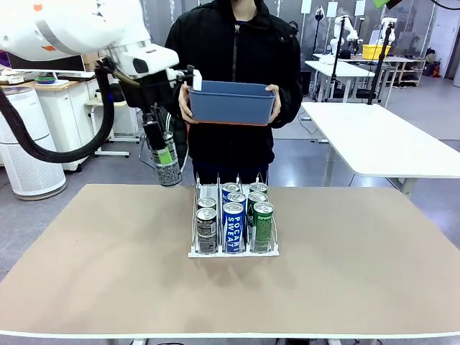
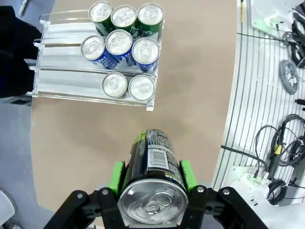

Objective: Fill the beverage cans into the dispenser.
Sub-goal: Place the picked Pepsi coke in the line of the Automatic Can Dispenser with the same cans.

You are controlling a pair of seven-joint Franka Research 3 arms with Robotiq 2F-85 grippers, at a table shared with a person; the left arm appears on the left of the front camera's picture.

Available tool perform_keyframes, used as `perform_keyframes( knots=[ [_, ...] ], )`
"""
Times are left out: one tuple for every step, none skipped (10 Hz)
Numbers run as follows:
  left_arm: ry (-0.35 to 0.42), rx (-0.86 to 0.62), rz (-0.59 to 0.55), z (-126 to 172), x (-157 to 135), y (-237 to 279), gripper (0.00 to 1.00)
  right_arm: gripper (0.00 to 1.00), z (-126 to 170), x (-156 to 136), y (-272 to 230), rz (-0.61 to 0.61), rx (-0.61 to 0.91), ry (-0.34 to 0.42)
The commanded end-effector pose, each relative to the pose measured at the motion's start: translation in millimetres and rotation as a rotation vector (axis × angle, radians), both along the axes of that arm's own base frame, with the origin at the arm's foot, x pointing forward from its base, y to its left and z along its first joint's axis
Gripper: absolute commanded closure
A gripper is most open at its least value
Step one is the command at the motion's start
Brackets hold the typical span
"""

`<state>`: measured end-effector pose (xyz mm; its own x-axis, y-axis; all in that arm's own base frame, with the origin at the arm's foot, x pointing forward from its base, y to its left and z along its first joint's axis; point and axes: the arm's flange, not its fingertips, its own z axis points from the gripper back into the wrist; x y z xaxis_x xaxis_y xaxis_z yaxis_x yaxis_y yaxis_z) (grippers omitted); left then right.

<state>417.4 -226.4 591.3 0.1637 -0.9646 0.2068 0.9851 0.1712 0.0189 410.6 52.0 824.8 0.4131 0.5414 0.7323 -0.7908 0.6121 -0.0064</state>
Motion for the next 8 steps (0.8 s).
perform_keyframes(
  knots=[
    [-0.052, 0.076, 0.035, -14.8, -0.2, -33.3, 0.42, 0.00, -1.3, -0.2, -0.1, 0.000, 0.002, 0.003],
    [-0.075, 0.096, 0.012, -24.8, -6.1, -47.1, 0.42, 0.00, -1.3, -0.2, -0.1, 0.000, 0.002, 0.003],
    [-0.094, 0.115, -0.011, -38.0, -12.9, -58.8, 0.42, 0.00, -1.3, -0.2, -0.1, 0.000, 0.002, 0.003],
    [-0.092, 0.124, -0.024, -48.5, -20.7, -72.8, 0.42, 0.00, -1.3, -0.2, -0.1, 0.000, 0.002, 0.003],
    [-0.099, 0.121, -0.029, -57.9, -24.9, -84.8, 0.42, 0.00, -1.3, -0.2, -0.1, 0.000, 0.002, 0.003],
    [-0.119, 0.117, -0.028, -63.2, -27.9, -89.9, 0.42, 0.00, -1.3, -0.2, -0.1, 0.000, 0.002, 0.003],
    [-0.133, 0.115, -0.038, -66.4, -40.2, -93.5, 0.42, 0.00, -1.3, -0.2, -0.1, 0.000, 0.002, 0.003],
    [-0.137, 0.107, -0.037, -72.6, -50.9, -104.1, 0.42, 0.00, -1.3, -0.2, -0.1, 0.000, 0.002, 0.003]
  ],
)
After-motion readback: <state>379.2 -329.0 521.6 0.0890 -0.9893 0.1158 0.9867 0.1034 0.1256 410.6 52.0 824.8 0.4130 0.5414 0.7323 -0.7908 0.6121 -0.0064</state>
